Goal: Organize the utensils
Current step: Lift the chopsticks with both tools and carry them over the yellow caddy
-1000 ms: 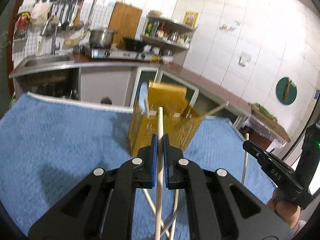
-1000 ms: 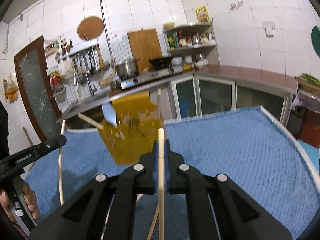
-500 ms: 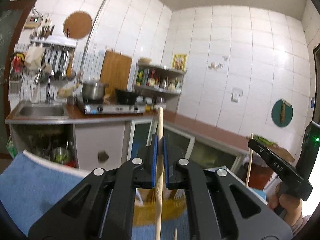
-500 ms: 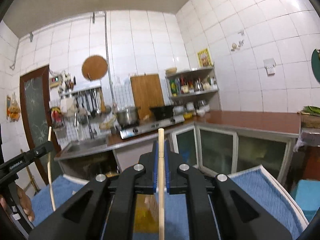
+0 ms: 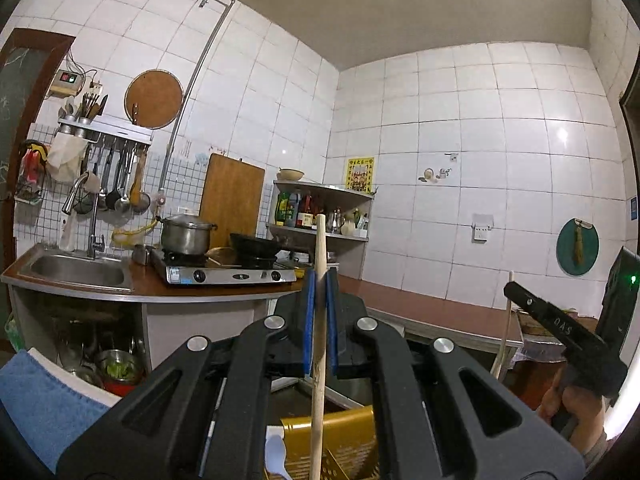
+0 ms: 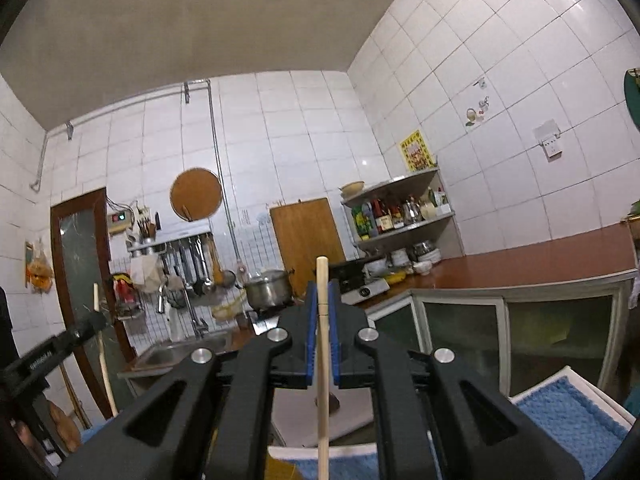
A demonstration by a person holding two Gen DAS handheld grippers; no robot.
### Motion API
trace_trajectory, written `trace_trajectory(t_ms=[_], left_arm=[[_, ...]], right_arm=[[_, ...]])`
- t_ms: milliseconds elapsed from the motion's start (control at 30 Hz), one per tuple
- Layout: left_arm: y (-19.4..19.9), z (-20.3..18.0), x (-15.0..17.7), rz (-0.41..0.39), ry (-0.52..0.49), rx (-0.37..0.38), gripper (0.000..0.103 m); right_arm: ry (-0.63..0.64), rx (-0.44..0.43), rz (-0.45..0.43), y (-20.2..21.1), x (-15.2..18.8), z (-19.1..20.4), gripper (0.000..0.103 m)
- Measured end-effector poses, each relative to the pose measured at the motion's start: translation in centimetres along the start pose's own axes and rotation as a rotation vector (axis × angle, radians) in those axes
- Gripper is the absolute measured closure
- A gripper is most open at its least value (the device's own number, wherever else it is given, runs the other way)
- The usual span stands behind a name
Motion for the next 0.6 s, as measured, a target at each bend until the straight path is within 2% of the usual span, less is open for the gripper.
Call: trace_trajectory(t_ms=[133,367,467,600], left_arm=[[-1.4,0.1,0.6,0.001,-0.018,0.001,0.099],[-2.4,0.5,1.0,-0.005,-0.013,-0.007,0.099],[-2.6,0.8,1.9,-0.005,-0.01,-0.018,0.099],[-2.2,0.9,2.6,-0.021,-0.009,-0.039,0.099]], right_arm=[[-0.048,-0.063,-0.043,-0.9,-0.2,0.3,0.097],[-0.019,-0.176,-0.063,-2.5,0.4,3.5,0.097],[-0.01,-0.22,-0.032,-3.1,1.7,4.1,0.097],[-0.011,-0.253,0.052,-4.1,4.1,3.7,0.097]])
Point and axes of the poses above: each gripper's, at about its wrist camera, not at the fingertips, and y roughly against the way its jaws point, z to its left, x to its underside, the point moved 4 cm from there along -y, roughly the way its jaws point, and after that the axes turned 4 degrees about -x, right-handed, at the moved point
